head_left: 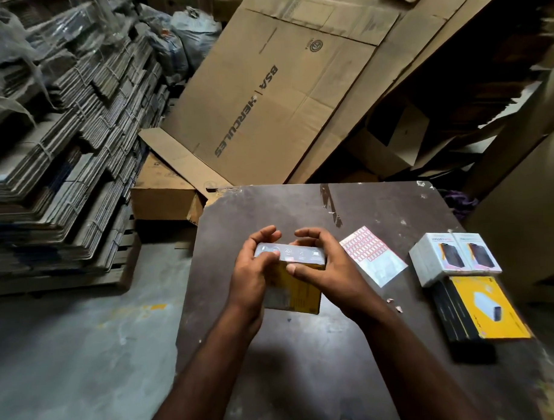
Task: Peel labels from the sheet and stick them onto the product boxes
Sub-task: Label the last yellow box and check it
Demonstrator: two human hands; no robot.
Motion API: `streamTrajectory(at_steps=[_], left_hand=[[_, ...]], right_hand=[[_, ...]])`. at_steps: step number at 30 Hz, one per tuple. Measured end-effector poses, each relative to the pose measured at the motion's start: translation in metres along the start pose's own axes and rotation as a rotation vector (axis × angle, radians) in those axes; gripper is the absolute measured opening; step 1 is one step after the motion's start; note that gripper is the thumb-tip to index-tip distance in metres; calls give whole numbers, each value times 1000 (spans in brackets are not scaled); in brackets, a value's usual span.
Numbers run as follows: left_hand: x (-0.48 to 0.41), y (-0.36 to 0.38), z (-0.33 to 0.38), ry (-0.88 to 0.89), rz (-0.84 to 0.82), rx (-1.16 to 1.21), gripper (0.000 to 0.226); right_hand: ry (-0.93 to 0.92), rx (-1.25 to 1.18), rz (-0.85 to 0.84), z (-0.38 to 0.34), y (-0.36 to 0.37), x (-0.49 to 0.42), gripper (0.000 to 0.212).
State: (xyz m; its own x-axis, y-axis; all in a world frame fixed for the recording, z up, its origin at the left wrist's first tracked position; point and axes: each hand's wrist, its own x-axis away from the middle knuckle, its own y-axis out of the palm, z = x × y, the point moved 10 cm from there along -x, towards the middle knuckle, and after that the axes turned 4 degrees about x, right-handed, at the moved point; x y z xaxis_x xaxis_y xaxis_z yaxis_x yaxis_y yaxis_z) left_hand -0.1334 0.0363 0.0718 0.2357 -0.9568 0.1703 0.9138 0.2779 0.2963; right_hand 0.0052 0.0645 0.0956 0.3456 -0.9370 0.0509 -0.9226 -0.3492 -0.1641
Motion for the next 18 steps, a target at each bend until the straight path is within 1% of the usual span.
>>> streamTrajectory(at_steps=[2,4,6,8,11,12,14,16,18], left_hand=[[3,5,-4,-16,3,-6,35],[6,11,-8,-24,-8,-19,41],[8,19,-10,-19,-35,-31,42],[10,30,-12,-7,-84,-75,42],[13,45,-13,46,-128,-198,55],[14,50,-17,39,-130,-223,59],[14,60,-29,-29,-140,-263,59],[17,73,-43,-135,-137,-279,55],[21,85,-58,-254,-92,-217,56]], right_hand=[[27,-48,66,5,-8,1,43],[45,-41,126,9,-16,0,41],[62,-71,137,14,-23,-1,39],[91,-118,138,20,-32,-2,33],[125,-143,151,28,-48,-3,22],[132,-144,156,31,-55,-2,20],[138,-135,160,34,-67,1,17],[129,-120,161,36,-82,8,17],[103,-113,161,38,-96,14,18]])
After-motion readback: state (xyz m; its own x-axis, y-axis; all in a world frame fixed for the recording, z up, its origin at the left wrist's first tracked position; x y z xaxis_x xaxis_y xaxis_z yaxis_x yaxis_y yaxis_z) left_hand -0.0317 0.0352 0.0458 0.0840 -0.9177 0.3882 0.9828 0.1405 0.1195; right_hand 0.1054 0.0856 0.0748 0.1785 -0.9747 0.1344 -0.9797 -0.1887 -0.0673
